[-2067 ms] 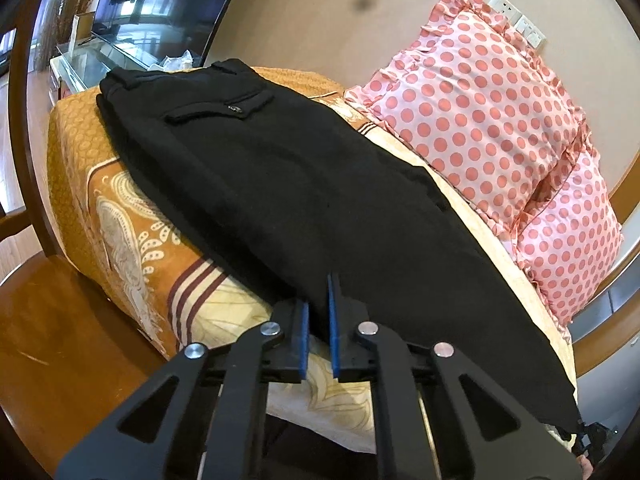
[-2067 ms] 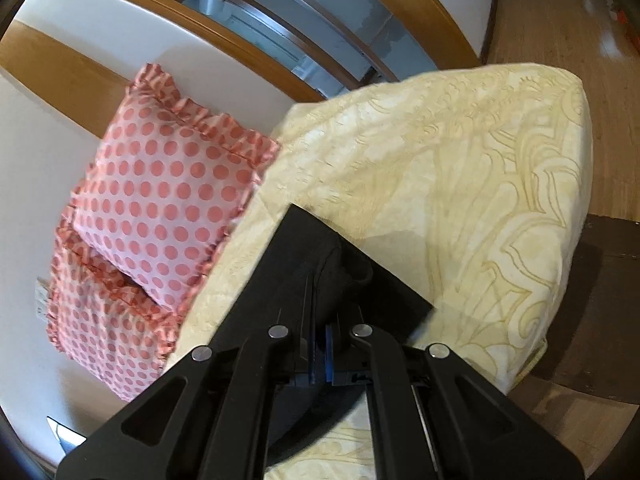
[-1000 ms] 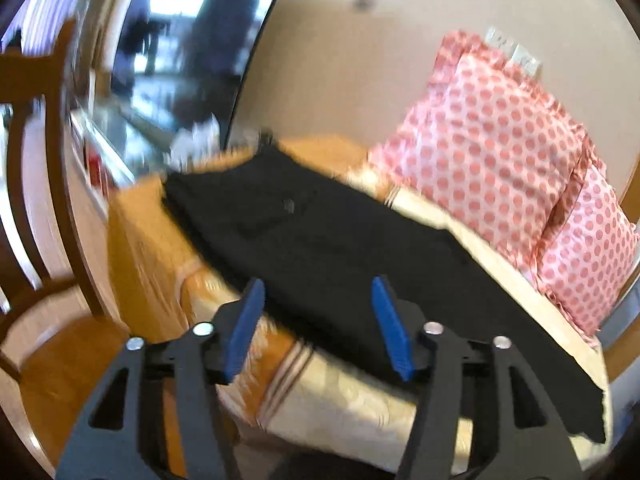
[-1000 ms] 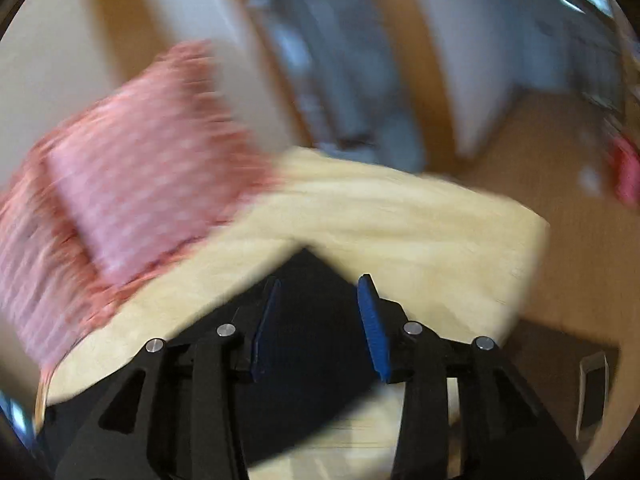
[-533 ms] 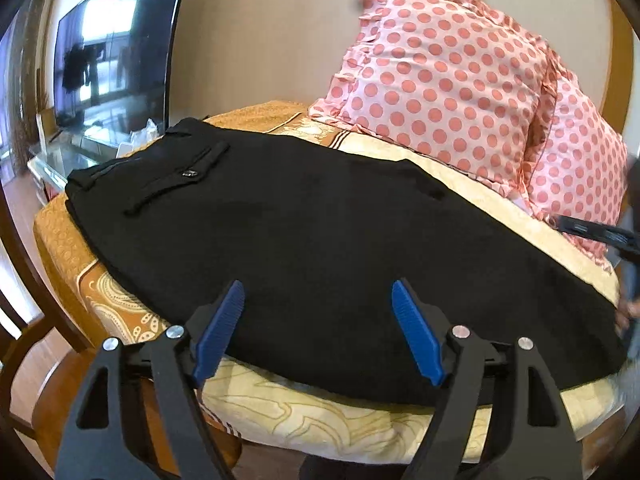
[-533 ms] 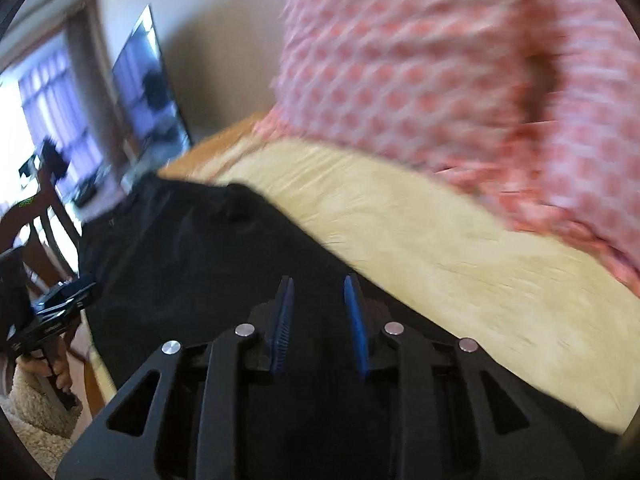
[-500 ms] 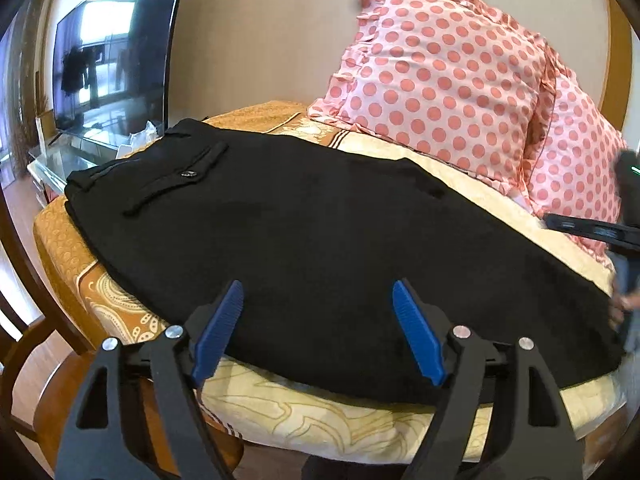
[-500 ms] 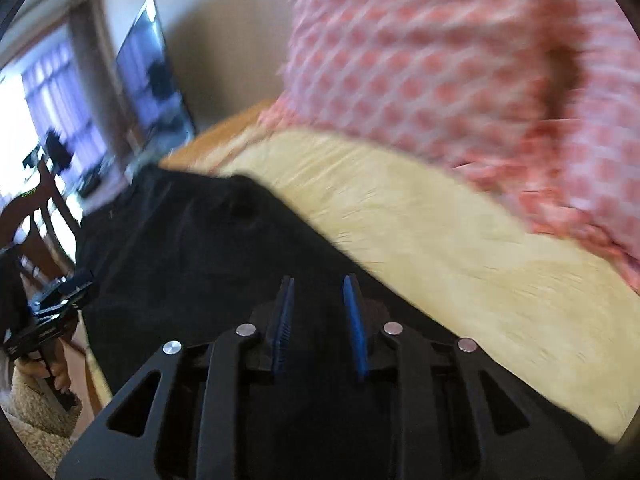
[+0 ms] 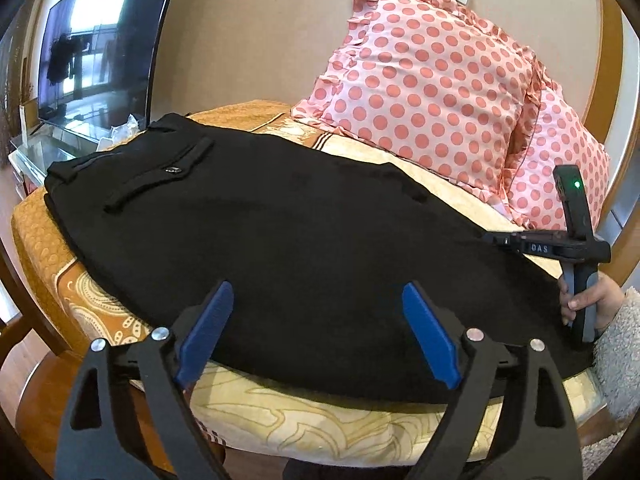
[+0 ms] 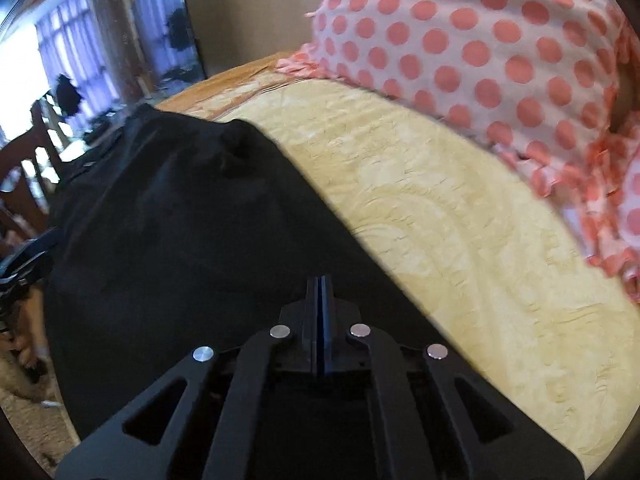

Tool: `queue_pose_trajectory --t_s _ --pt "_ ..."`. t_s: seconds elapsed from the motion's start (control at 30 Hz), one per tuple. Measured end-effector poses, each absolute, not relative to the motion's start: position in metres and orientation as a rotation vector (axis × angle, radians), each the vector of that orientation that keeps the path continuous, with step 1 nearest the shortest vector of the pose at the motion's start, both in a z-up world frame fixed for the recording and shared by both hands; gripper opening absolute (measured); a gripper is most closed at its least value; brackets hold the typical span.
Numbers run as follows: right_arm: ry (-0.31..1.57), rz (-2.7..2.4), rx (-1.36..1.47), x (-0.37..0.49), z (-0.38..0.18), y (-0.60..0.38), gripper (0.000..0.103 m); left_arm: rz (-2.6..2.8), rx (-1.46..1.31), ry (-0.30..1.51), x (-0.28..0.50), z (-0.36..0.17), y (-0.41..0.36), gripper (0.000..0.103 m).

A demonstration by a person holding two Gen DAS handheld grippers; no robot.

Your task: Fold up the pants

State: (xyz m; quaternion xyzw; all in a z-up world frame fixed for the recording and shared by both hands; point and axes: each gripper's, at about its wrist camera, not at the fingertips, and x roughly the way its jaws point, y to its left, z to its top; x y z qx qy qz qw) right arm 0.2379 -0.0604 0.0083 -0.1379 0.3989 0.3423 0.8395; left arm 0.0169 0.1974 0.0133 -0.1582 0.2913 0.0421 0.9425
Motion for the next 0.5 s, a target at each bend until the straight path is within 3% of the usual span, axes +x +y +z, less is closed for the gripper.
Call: queue_pose_trajectory --t_s 0.23,0.3,0.37,0.5 --pt "0.838 0.634 -0.304 0.246 0.007 -0.064 0.004 0.089 -0.299 0.597 0.017 0.013 0.195 0.087" --pt "0.858 0.558 -0.276 0.246 0.014 -0.08 0.026 0.093 -0.285 0.601 0.018 0.013 0.193 0.087" --pt "0.844 0.457 -0.181 0.24 0.026 -0.114 0.069 0.102 -0.255 0.608 0.018 0.013 0.19 0.087" --pt "0.735 0.246 0.073 0.194 0.052 -0.231 0.069 0.103 -0.232 0.606 0.015 0.015 0.188 0.087"
